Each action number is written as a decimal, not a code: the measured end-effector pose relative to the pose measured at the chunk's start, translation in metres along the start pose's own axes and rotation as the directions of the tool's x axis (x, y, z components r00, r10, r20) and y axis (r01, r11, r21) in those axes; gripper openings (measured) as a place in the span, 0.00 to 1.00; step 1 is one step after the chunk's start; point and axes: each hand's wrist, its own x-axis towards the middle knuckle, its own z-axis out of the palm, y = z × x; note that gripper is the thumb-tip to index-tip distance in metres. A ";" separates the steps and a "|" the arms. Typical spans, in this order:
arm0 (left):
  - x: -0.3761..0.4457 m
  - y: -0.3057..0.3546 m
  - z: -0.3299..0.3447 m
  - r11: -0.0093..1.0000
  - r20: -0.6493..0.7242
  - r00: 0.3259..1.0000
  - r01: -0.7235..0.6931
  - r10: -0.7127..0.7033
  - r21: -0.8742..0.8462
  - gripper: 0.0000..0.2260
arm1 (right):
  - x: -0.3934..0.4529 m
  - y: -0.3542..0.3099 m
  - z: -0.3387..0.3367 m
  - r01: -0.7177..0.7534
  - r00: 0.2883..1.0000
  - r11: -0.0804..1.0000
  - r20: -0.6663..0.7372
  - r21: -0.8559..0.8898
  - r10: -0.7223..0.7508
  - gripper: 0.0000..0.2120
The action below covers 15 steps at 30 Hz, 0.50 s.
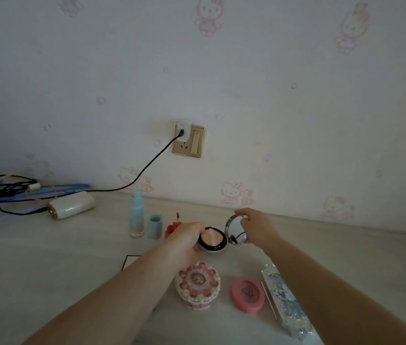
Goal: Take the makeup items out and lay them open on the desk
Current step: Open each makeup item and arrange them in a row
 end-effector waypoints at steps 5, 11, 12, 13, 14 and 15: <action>0.007 0.001 -0.001 0.995 -0.010 1.000 0.004 -0.003 0.102 0.04 | 0.001 0.008 0.003 -0.070 0.997 0.985 0.050 0.157 0.062 0.22; 0.007 0.002 0.000 0.991 -0.027 1.000 0.015 -0.011 0.132 0.03 | 0.001 0.011 0.003 -0.184 0.983 0.926 0.081 0.330 0.166 0.21; 0.006 0.002 0.001 0.991 -0.028 1.000 0.017 -0.014 0.131 0.04 | 0.001 0.011 0.003 -0.205 0.978 0.912 0.097 0.354 0.182 0.21; 0.005 0.002 0.001 0.991 -0.033 0.999 0.019 -0.015 0.135 0.05 | 0.000 0.011 0.003 -0.222 0.975 0.902 0.112 0.369 0.194 0.20; 0.004 0.003 0.002 0.990 -0.042 0.999 0.020 -0.014 0.140 0.06 | -0.001 0.012 0.002 -0.233 0.972 0.896 0.124 0.378 0.200 0.20; 0.003 0.003 0.002 0.990 -0.052 0.999 0.021 -0.013 0.143 0.06 | -0.001 0.012 0.002 -0.236 0.971 0.893 0.133 0.383 0.199 0.19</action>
